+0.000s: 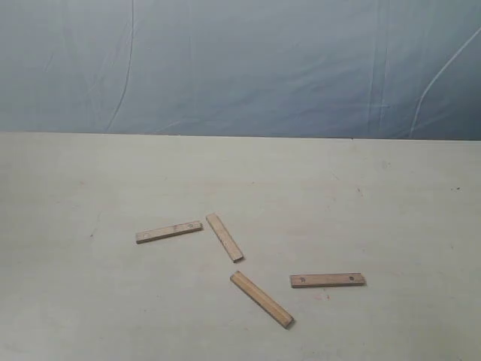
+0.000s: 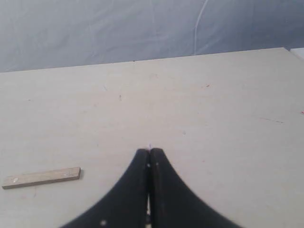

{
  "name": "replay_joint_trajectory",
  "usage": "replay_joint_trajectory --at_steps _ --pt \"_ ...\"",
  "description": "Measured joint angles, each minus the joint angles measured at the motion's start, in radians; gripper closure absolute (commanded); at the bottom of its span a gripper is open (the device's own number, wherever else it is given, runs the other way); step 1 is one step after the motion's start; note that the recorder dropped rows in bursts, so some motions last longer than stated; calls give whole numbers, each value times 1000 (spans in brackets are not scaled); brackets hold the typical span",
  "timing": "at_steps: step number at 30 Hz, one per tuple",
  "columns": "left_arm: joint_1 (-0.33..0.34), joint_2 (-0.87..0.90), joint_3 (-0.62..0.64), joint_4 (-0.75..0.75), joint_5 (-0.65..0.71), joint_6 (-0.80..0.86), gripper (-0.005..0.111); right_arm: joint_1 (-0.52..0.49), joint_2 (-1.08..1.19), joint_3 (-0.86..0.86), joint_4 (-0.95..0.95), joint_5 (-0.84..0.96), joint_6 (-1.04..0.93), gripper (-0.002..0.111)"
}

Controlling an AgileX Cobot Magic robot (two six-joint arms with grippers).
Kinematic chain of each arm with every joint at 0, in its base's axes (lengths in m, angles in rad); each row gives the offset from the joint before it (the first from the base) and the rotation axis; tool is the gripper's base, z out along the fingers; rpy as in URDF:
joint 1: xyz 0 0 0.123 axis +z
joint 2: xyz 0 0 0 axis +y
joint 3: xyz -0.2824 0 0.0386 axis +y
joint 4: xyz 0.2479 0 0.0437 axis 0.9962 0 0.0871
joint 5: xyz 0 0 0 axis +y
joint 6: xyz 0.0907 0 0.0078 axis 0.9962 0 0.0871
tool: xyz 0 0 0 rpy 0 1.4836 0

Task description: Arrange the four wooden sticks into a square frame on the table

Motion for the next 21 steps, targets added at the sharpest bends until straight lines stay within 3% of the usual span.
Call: replay_joint_trajectory --at_steps 6,10,16,21 --pt "0 0 0 39 -149 0 107 0 0 0 0 0 0 109" --pt "0 -2 0 39 -418 -46 107 0 0 0 0 0 0 109" --pt "0 -2 0 58 -820 -567 107 0 0 0 0 0 0 109" --pt "0 32 -99 124 -942 -695 107 0 0 0 0 0 0 109"
